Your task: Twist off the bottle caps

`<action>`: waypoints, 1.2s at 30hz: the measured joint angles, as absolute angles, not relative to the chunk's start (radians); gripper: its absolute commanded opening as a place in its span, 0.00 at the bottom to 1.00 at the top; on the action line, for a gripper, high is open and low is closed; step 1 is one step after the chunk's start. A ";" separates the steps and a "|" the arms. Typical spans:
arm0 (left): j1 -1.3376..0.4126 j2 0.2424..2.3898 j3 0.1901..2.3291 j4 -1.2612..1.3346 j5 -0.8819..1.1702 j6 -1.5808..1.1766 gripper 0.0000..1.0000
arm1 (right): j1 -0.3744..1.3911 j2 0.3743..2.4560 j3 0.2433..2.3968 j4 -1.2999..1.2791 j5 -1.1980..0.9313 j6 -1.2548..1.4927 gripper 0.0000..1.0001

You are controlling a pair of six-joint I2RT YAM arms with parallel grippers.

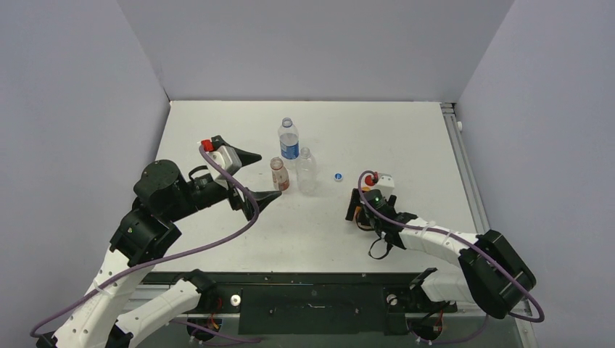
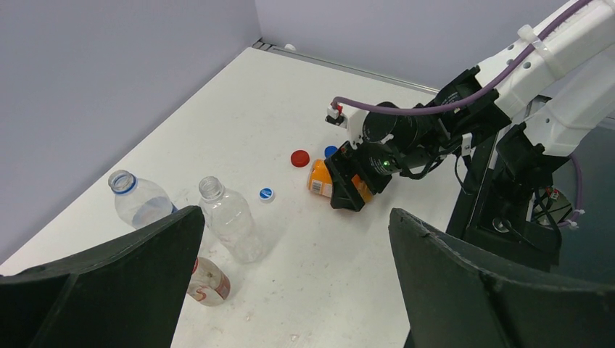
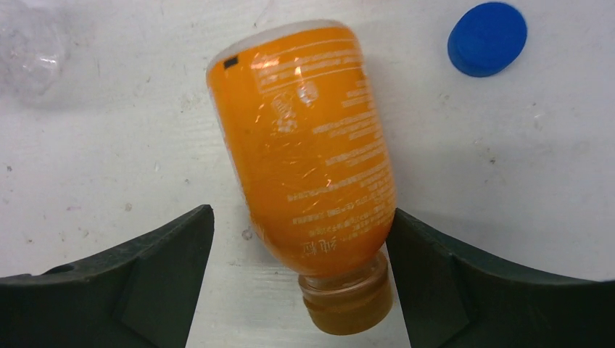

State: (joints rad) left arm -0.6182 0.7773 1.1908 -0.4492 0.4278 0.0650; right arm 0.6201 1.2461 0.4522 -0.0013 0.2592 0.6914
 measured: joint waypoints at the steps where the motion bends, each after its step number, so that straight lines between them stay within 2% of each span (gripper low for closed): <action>1: -0.618 0.777 1.191 -0.449 0.429 0.065 0.97 | 0.630 1.259 0.451 0.000 0.263 0.696 0.77; 4: -0.618 0.777 1.191 -0.449 0.433 0.065 0.97 | 0.656 1.295 0.447 0.002 0.287 0.712 0.68; 11: -0.618 0.776 1.192 -0.449 0.447 0.072 0.97 | 0.717 1.312 0.447 0.011 0.364 0.728 0.36; 14: -0.618 0.770 1.192 -0.449 0.454 0.096 0.97 | 0.741 1.264 0.453 -0.044 0.384 0.726 0.30; 20: -0.618 0.742 1.190 -0.450 0.516 0.288 0.97 | 0.754 1.053 0.596 -0.208 0.327 0.674 0.29; 24: -0.619 0.698 1.171 -0.470 0.604 0.585 0.97 | 0.754 0.982 0.828 -0.307 0.144 0.617 0.29; 31: -0.628 0.624 1.075 -0.489 0.689 1.185 0.97 | 0.809 1.050 1.213 -0.437 -0.222 0.571 0.30; 36: -0.635 0.614 1.011 -0.524 0.697 1.541 0.97 | 0.904 1.148 1.389 -0.526 -0.360 0.560 0.30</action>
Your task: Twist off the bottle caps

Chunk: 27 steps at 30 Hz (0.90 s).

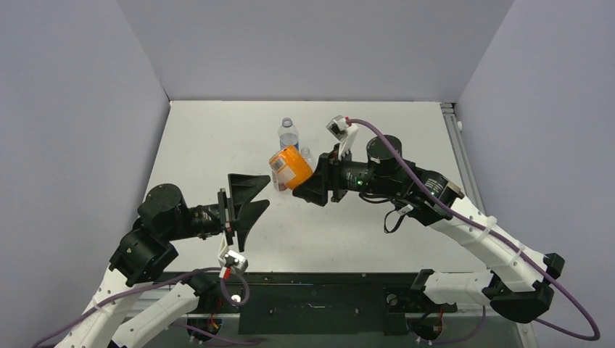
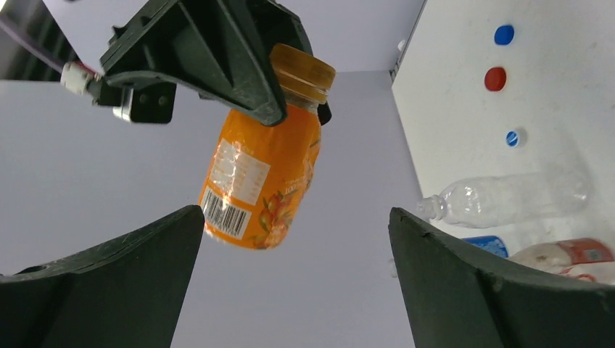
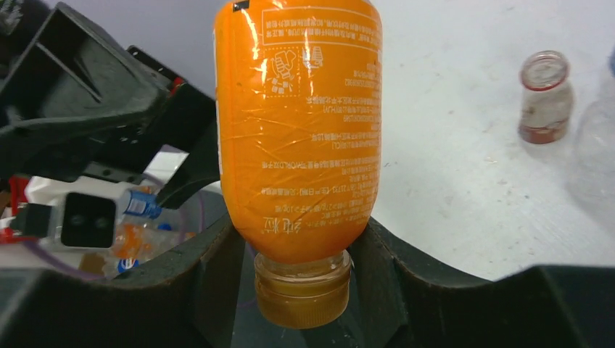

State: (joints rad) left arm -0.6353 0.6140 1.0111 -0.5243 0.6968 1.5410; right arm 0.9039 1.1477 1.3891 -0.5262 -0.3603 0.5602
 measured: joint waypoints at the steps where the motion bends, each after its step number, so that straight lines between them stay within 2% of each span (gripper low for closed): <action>1: -0.636 0.613 1.005 -0.526 0.696 1.582 0.97 | 0.925 1.166 1.414 -0.544 -0.377 0.560 0.30; 7: -0.669 0.586 0.949 -0.511 0.684 1.790 0.96 | 1.008 1.265 1.519 -0.628 -0.427 0.561 0.28; 14: -0.768 0.583 0.934 -0.500 0.561 1.866 0.97 | 1.053 1.340 1.570 -0.693 -0.435 0.565 0.25; 19: -0.861 0.588 0.933 -0.499 0.421 1.861 0.76 | 1.064 1.368 1.609 -0.727 -0.424 0.565 0.25; 22: -0.892 0.602 0.933 -0.502 0.347 1.844 0.53 | 1.063 1.382 1.629 -0.737 -0.411 0.564 0.26; 23: -0.897 0.609 0.933 -0.505 0.324 1.837 0.50 | 1.063 1.385 1.633 -0.738 -0.408 0.564 0.26; 25: -0.907 0.622 0.934 -0.501 0.293 1.821 0.39 | 1.060 1.388 1.635 -0.745 -0.394 0.564 0.32; 26: -0.912 0.626 0.935 -0.496 0.284 1.811 0.38 | 1.058 1.389 1.635 -0.749 -0.388 0.561 0.43; 27: -0.917 0.628 0.935 -0.494 0.274 1.797 0.36 | 1.058 1.390 1.636 -0.752 -0.384 0.562 0.50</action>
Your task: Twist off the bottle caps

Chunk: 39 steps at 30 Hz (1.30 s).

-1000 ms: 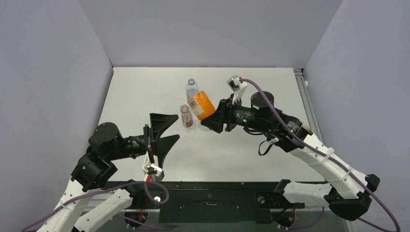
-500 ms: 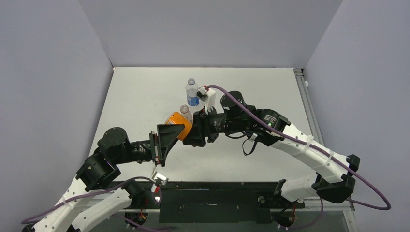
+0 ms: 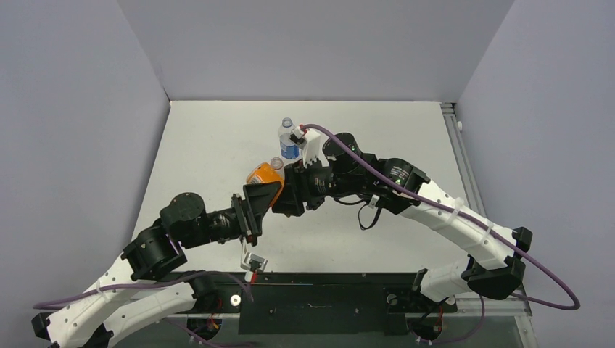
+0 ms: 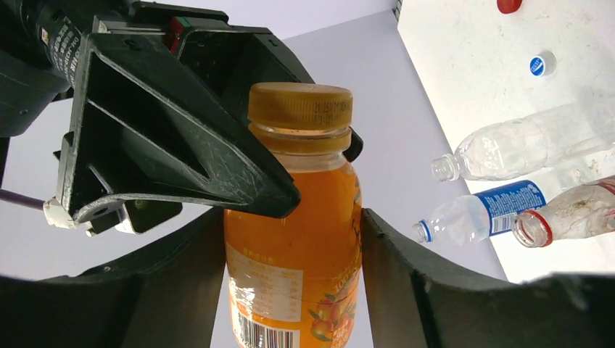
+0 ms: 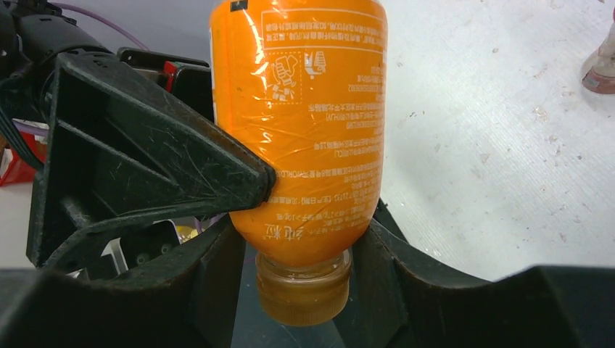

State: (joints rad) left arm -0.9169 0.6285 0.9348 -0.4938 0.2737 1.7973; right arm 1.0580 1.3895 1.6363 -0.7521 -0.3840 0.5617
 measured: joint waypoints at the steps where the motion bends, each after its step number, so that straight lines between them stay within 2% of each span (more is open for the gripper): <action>1: -0.920 0.631 0.935 -0.488 0.267 1.785 0.36 | 1.057 1.390 1.639 -0.754 -0.381 0.562 0.68; 3: -0.923 0.633 0.935 -0.469 0.255 1.763 0.34 | 1.057 1.392 1.654 -0.762 -0.371 0.559 0.78; 5: -0.922 0.639 0.935 -0.442 0.224 1.724 0.33 | 1.062 1.394 1.680 -0.781 -0.370 0.542 0.80; 10: -0.921 0.668 0.942 -0.369 0.149 1.510 0.32 | 1.051 1.394 1.798 -0.835 -0.275 0.494 0.82; 14: -0.921 0.719 0.998 -0.343 0.076 1.181 0.31 | 1.043 1.367 1.882 -0.825 -0.141 0.453 0.82; 20: -0.911 0.736 1.050 -0.296 0.036 0.668 0.31 | 1.066 1.297 1.889 -0.710 0.047 0.409 0.83; 25: -0.870 0.769 1.115 -0.256 0.051 0.359 0.28 | 1.118 1.316 1.892 -0.601 0.159 0.377 0.83; 31: -0.836 0.821 1.192 -0.212 0.107 0.157 0.25 | 1.147 1.421 1.973 -0.555 0.229 0.356 0.72; 35: -0.829 0.828 1.201 -0.194 0.133 0.102 0.25 | 1.153 1.471 2.011 -0.543 0.241 0.354 0.58; 39: -0.829 0.828 1.201 -0.180 0.144 0.079 0.24 | 1.153 1.489 2.026 -0.534 0.250 0.358 0.53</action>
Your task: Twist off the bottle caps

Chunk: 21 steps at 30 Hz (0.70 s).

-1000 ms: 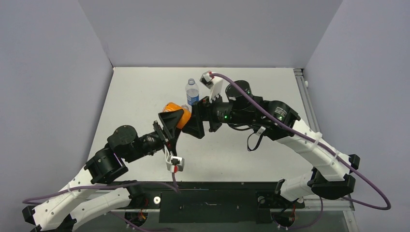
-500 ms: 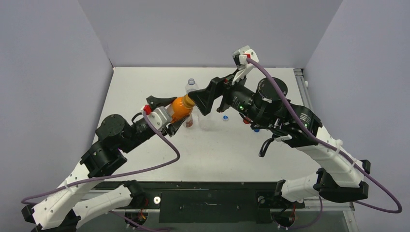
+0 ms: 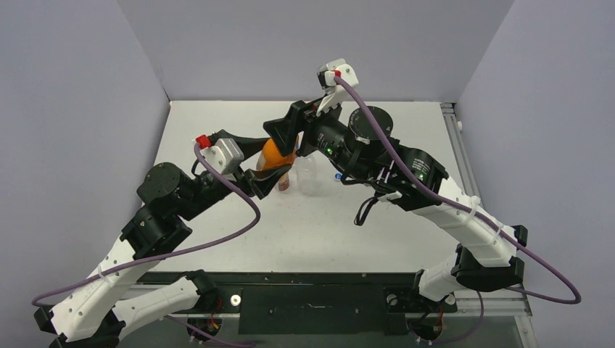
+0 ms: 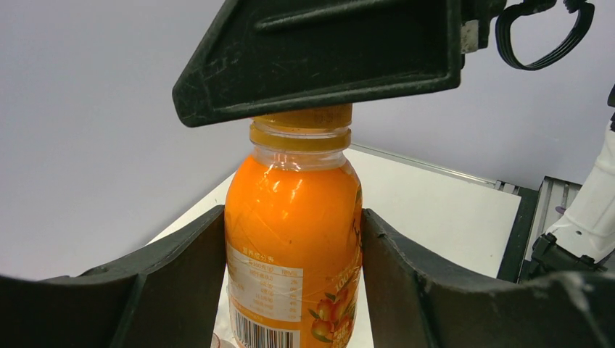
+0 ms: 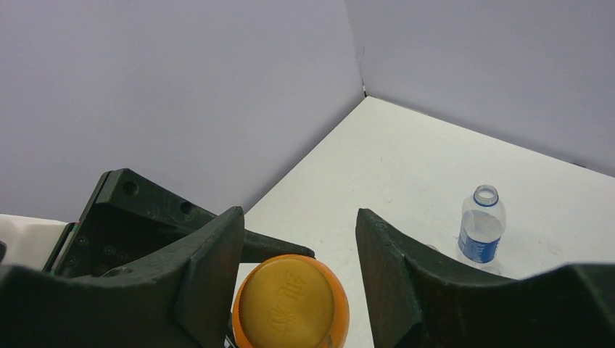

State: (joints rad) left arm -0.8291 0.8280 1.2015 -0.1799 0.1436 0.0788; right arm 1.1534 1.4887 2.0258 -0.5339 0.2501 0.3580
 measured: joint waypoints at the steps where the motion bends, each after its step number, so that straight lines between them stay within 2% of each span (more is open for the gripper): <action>1: -0.828 0.828 1.201 -0.177 0.144 0.074 0.24 | 1.153 1.489 2.026 -0.532 0.253 0.359 0.54; 4: -0.822 0.827 1.201 -0.173 0.144 0.061 0.23 | 1.153 1.489 2.035 -0.531 0.261 0.364 0.63; 11: -0.798 0.827 1.205 -0.167 0.142 0.033 0.21 | 1.153 1.489 2.037 -0.525 0.273 0.379 0.64; 18: -0.776 0.828 1.219 -0.160 0.144 0.003 0.20 | 1.153 1.489 2.038 -0.525 0.273 0.386 0.55; 21: -0.775 0.830 1.219 -0.160 0.144 -0.003 0.20 | 1.154 1.499 2.052 -0.527 0.272 0.387 0.47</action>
State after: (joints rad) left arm -0.7746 0.8295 1.2194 -0.1600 0.1440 -0.0032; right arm 1.1538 1.4994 2.0521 -0.5270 0.2722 0.3866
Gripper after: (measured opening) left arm 0.571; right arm 0.534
